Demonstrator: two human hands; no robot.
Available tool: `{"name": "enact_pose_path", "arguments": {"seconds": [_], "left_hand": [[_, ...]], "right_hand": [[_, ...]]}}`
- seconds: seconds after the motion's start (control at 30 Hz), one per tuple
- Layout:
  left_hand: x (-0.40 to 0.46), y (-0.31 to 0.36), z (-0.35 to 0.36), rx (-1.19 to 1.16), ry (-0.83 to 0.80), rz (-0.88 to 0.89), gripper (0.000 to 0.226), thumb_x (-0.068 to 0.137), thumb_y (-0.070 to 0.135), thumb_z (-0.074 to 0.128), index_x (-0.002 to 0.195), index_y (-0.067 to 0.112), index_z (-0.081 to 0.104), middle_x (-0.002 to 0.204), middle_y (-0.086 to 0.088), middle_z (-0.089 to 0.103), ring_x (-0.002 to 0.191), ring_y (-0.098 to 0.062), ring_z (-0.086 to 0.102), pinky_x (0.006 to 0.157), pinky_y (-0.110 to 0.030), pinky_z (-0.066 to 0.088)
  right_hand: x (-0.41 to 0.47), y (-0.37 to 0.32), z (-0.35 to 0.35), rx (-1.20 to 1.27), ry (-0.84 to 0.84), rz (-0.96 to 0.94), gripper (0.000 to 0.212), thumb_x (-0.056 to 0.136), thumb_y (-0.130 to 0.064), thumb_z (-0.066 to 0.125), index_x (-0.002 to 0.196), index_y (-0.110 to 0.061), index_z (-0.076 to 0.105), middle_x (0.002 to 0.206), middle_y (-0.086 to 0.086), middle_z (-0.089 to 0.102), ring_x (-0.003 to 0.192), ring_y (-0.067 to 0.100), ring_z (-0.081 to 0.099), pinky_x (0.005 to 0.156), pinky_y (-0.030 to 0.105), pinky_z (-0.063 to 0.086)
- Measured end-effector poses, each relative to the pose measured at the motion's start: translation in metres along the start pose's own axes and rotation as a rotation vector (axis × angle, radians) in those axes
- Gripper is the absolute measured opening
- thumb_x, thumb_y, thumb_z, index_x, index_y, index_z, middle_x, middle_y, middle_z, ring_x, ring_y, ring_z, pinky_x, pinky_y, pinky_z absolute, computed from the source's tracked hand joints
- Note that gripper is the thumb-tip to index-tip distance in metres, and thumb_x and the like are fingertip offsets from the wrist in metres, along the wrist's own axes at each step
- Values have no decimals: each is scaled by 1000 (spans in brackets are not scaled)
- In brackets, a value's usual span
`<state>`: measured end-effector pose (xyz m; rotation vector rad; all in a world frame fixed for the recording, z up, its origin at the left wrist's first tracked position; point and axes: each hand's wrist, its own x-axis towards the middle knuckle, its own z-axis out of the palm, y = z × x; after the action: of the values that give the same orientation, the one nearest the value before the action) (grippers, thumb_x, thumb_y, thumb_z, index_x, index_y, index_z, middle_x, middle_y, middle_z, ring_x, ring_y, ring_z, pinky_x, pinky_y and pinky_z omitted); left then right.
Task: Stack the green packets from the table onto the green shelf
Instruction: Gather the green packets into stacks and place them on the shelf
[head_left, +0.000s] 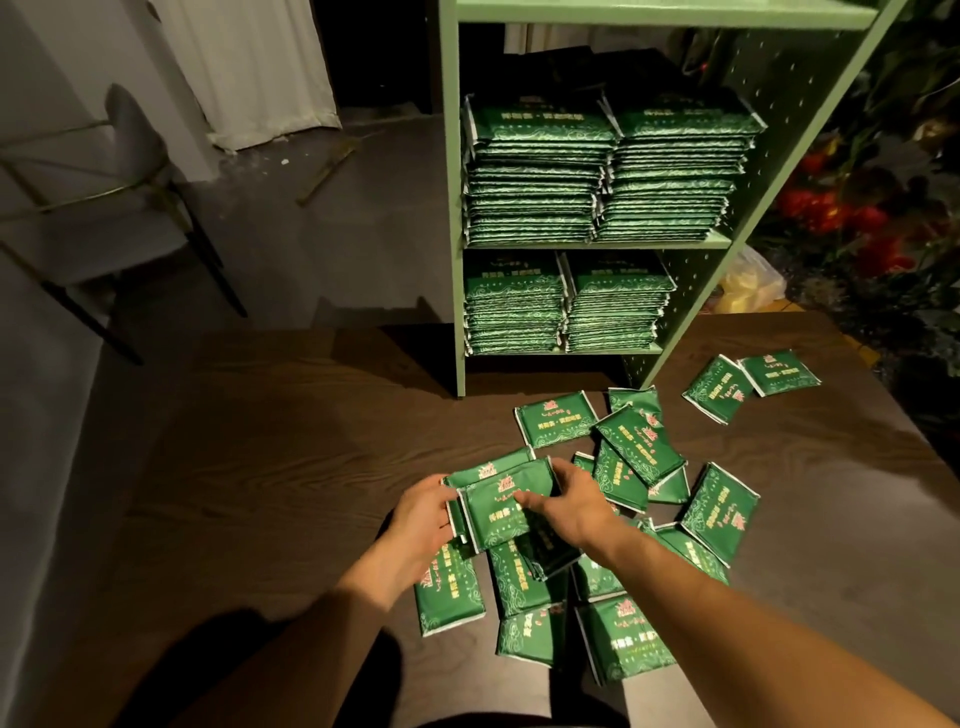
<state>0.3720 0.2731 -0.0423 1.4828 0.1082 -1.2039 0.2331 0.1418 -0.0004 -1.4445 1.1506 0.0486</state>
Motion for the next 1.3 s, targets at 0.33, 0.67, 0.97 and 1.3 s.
{"name": "enact_pose_path", "arguments": {"seconds": [0.33, 0.67, 0.97, 1.3], "left_hand": [[4, -3, 5, 102, 63, 119, 40, 83, 33, 82, 114, 16, 63, 117, -10, 73, 105, -28, 71, 91, -49, 58], [-10, -4, -6, 184, 254, 218, 49, 100, 27, 61, 139, 3, 45, 146, -14, 49, 111, -23, 65, 85, -39, 62], [-17, -8, -14, 313, 217, 235, 57, 101, 31, 60, 148, 5, 39, 157, -10, 38, 82, -2, 58, 92, -40, 59], [-19, 3, -17, 266, 319, 272, 17, 103, 25, 57, 115, 12, 58, 113, -11, 68, 81, -15, 66, 90, -49, 59]], "right_hand": [[-8, -5, -3, -33, 22, -94, 20, 97, -27, 64, 111, -15, 57, 111, 6, 67, 96, 20, 65, 81, 30, 53], [-33, 50, 35, -1362, -53, -170, 111, 79, -81, 53, 155, -12, 12, 157, 17, 22, 144, 37, 26, 120, 52, 26], [-32, 56, 33, -1147, 49, -266, 80, 88, -28, 72, 149, -15, 22, 144, 9, 41, 131, 27, 44, 113, 41, 41], [-28, 43, 4, -521, 364, -303, 15, 99, -20, 57, 114, -20, 55, 103, -5, 64, 83, 13, 66, 75, 27, 59]]}}
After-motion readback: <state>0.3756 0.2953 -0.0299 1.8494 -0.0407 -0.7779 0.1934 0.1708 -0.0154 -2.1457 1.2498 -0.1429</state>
